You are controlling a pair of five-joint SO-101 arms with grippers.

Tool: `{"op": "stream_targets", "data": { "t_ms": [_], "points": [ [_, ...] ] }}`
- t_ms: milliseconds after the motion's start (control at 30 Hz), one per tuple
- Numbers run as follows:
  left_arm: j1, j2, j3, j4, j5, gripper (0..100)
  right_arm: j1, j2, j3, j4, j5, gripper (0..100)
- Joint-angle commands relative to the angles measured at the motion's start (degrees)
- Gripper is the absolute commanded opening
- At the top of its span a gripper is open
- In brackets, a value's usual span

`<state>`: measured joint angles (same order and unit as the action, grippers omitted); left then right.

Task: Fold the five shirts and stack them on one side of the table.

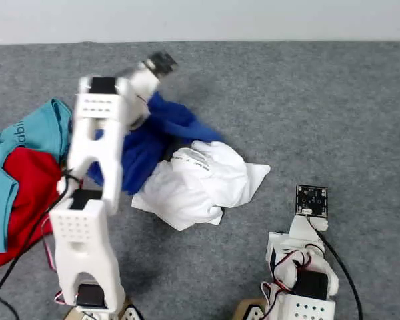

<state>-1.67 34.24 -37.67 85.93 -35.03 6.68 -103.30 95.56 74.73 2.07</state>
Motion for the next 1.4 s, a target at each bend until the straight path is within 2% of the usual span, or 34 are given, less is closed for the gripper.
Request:
{"op": "stream_targets", "data": {
  "t_ms": [0,133,300,500,633,733,800,967,1033,1233,1367],
  "points": [
    [-4.5,-9.8,-11.0,6.2,0.6,0,0.0,-0.6,0.9,0.3,0.6,1.0],
    [-12.3,-15.5,-20.3,7.1,4.0,0,0.0,-0.6,0.9,0.3,0.6,1.0],
    [-24.9,-17.3,-29.1,7.1,4.8,0,0.0,-0.6,0.9,0.3,0.6,1.0],
    [-41.1,-15.2,-30.4,3.0,4.9,0,0.0,-0.6,0.9,0.3,0.6,1.0],
    [-48.2,-10.9,-30.7,-0.6,4.9,1,0.0,-0.6,0.9,0.3,0.6,1.0],
    [-51.9,-9.1,-30.7,-2.6,4.6,1,0.0,-0.6,0.9,0.3,0.6,1.0],
    [-53.8,-8.8,-30.7,-2.9,3.9,5,0.0,-0.6,0.9,0.3,0.6,1.0],
    [-57.4,-8.8,-30.7,-2.5,3.3,29,0.0,-0.6,0.9,0.3,0.6,1.0],
    [-59.1,-9.0,-31.3,-2.5,3.3,36,0.0,-0.6,0.9,0.3,0.6,1.0],
    [-62.9,-10.6,-38.0,1.0,3.7,36,0.0,-0.6,0.9,0.3,0.6,1.0],
    [-65.5,-12.4,-44.2,1.1,9.9,36,0.0,-0.6,0.9,0.3,0.6,1.0]
  ]
}}
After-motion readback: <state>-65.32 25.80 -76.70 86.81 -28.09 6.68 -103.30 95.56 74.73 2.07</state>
